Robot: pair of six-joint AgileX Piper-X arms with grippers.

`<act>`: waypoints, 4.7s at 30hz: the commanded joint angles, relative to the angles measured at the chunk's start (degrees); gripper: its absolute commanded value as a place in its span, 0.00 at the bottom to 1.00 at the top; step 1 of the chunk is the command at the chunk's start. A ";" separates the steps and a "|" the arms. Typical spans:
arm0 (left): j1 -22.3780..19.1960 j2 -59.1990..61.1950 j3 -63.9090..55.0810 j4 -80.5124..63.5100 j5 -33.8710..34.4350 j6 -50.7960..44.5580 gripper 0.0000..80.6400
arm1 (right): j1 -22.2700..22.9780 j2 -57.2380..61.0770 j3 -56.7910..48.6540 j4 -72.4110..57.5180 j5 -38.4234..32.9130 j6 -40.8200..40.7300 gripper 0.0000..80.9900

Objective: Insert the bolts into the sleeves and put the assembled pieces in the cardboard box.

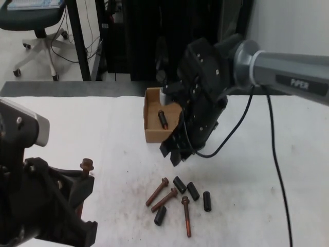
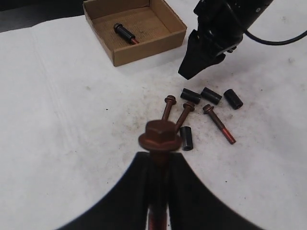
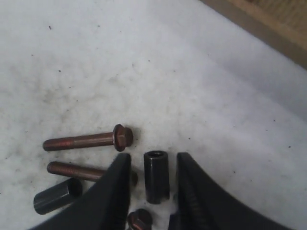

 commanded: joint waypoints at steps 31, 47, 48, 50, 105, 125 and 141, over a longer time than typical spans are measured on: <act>0.06 -0.45 1.62 -0.66 0.05 5.18 0.00 | 0.07 3.43 -0.34 2.07 -0.59 -14.43 0.40; 0.06 -0.45 3.02 -1.13 -0.35 5.18 0.00 | 0.07 4.10 0.55 2.14 -0.59 -14.95 0.40; 0.06 -0.45 3.02 -1.13 -0.44 5.18 0.00 | 0.07 4.29 0.83 2.03 -0.59 -15.35 0.40; 0.06 -0.45 3.02 -1.13 -0.44 5.18 0.00 | 0.07 4.54 1.16 2.04 -0.59 -15.46 0.40; 6.11 20.27 3.02 -84.78 44.83 -29.48 0.00 | 6.31 -49.40 35.68 -48.61 -35.92 4.74 0.01; 6.11 20.26 3.02 -92.79 34.97 -13.74 0.00 | 7.88 -48.26 37.76 -58.16 -29.39 3.79 0.01; 6.11 20.26 3.02 -83.23 38.59 -14.13 0.00 | 7.88 -48.26 37.76 -58.16 -23.16 2.51 0.01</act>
